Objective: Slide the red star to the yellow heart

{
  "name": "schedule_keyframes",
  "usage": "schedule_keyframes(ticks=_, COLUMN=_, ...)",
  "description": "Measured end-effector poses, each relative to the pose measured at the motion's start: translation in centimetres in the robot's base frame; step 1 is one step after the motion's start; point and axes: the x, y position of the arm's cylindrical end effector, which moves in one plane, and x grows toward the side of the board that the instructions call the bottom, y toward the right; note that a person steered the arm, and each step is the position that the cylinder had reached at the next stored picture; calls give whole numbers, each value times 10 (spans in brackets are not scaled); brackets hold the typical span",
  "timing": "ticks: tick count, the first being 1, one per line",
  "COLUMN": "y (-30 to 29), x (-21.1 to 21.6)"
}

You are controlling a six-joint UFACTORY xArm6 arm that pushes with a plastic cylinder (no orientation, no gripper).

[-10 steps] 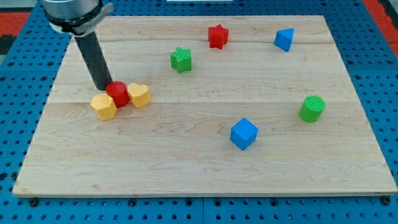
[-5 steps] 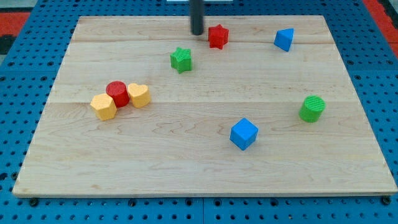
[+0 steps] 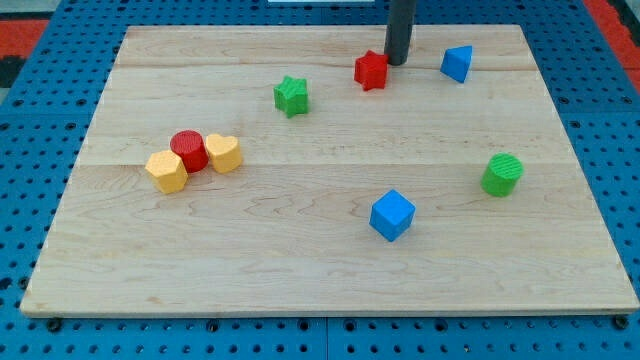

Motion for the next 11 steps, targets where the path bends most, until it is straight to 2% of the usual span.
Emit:
schedule_keyframes(ticks=1, y=-31, x=56)
schedule_keyframes(ticks=2, y=-26, x=61)
schedule_keyframes(ticks=3, y=8, x=25)
schedule_keyframes(ticks=4, y=13, x=-10)
schedule_keyframes(ticks=5, y=-32, x=-21)
schedule_keyframes(ticks=6, y=-77, x=31)
schedule_keyframes(ticks=7, y=-93, x=97)
schedule_keyframes(ticks=8, y=-91, x=78)
schedule_keyframes(ticks=9, y=-63, x=44)
schedule_keyframes(ticks=10, y=-21, x=60)
schedule_keyframes(ticks=11, y=-32, x=102)
